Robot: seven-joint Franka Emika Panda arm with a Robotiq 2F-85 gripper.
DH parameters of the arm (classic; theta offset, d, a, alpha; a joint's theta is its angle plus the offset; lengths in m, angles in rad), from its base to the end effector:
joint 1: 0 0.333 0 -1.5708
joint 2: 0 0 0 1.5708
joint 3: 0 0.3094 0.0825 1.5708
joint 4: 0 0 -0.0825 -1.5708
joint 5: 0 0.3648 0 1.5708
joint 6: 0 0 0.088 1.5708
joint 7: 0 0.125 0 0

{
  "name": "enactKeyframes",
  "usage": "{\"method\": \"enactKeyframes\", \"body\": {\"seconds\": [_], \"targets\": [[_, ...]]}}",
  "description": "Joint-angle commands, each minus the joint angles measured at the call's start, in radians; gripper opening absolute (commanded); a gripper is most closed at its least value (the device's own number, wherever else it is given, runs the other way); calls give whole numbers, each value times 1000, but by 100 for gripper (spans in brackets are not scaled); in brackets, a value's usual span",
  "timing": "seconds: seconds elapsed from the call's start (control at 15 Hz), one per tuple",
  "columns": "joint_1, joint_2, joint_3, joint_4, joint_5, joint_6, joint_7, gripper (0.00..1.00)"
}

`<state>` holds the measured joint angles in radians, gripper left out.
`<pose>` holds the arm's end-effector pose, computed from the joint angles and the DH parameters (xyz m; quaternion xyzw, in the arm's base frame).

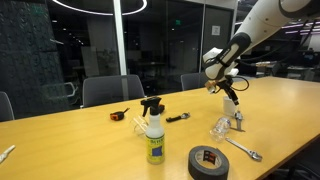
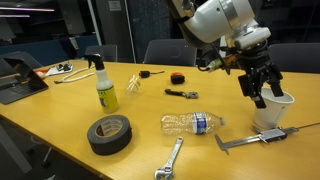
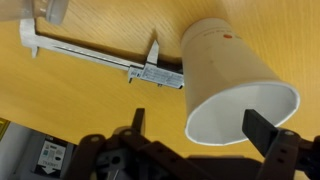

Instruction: Pick the cup and put it upright

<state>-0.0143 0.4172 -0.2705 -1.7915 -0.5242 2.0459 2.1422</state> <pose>0.5847 -0.1963 0.3138 0.4645 -0.8388 0.1735 0.2249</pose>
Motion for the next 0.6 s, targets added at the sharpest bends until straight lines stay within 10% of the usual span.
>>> {"method": "enactKeyframes", "body": {"seconds": [0.0, 0.53], "targets": [[-4, -62, -1, -35, -18, 8, 23, 100], [-19, -261, 16, -121, -20, 9, -29, 100]]}}
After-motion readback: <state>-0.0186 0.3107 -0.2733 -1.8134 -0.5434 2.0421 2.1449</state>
